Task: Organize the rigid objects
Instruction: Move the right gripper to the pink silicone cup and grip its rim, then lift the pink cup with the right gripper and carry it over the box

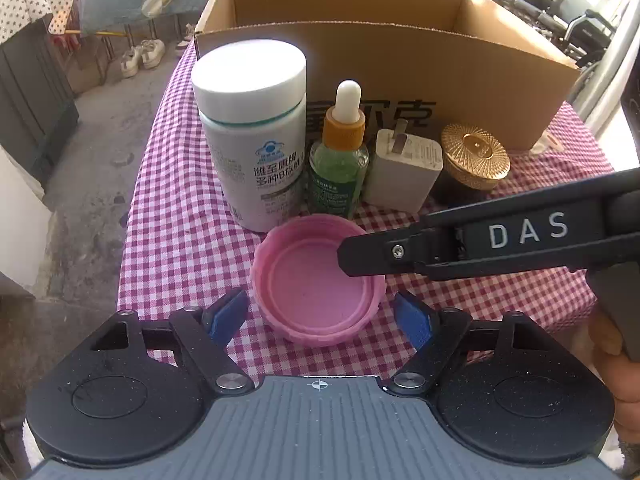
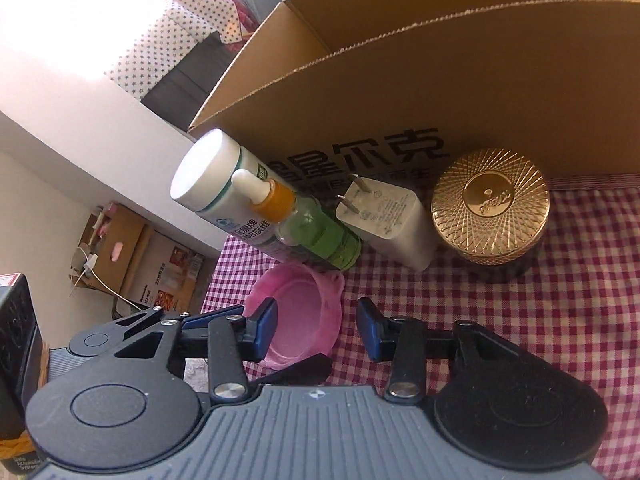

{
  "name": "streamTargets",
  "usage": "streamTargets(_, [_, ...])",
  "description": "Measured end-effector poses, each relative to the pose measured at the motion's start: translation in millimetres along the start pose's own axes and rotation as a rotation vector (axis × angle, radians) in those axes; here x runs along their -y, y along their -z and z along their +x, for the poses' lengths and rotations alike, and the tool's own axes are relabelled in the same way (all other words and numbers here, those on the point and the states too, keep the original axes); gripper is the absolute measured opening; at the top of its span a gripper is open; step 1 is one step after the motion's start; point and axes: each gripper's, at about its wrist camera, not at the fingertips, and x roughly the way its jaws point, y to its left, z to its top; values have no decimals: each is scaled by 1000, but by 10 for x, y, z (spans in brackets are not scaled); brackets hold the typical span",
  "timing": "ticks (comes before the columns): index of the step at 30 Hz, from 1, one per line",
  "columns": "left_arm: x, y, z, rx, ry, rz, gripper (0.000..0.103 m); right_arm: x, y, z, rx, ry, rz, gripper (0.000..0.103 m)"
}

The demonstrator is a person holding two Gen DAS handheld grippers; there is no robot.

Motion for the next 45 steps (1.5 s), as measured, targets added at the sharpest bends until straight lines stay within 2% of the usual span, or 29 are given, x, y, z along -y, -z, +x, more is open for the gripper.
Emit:
streamTargets(2, [4, 55, 54, -12, 5, 3, 80, 14, 17, 52, -1, -3, 15, 36])
streamTargets(7, [88, 91, 58, 0, -8, 43, 78, 79, 52, 37, 14, -10, 42, 27])
streamTargets(13, [288, 93, 19, 10, 27, 72, 76, 289, 142, -196, 34, -6, 77, 26])
streamTargets(23, [959, 128, 66, 36, 91, 241, 76, 734, 342, -698, 133, 62, 169, 26])
streamTargets(27, [1110, 119, 214, 18, 75, 293, 76, 869, 369, -793, 158, 67, 194, 26])
streamTargets(35, [1149, 75, 319, 17, 72, 259, 78, 964, 365, -841, 178, 60, 193, 25])
streamTargets(40, [1114, 1, 335, 15, 65, 241, 70, 946, 383, -889, 192, 69, 174, 26])
streamTargets(45, [1168, 16, 306, 22, 55, 257, 70, 896, 410, -932, 202, 79, 176, 27])
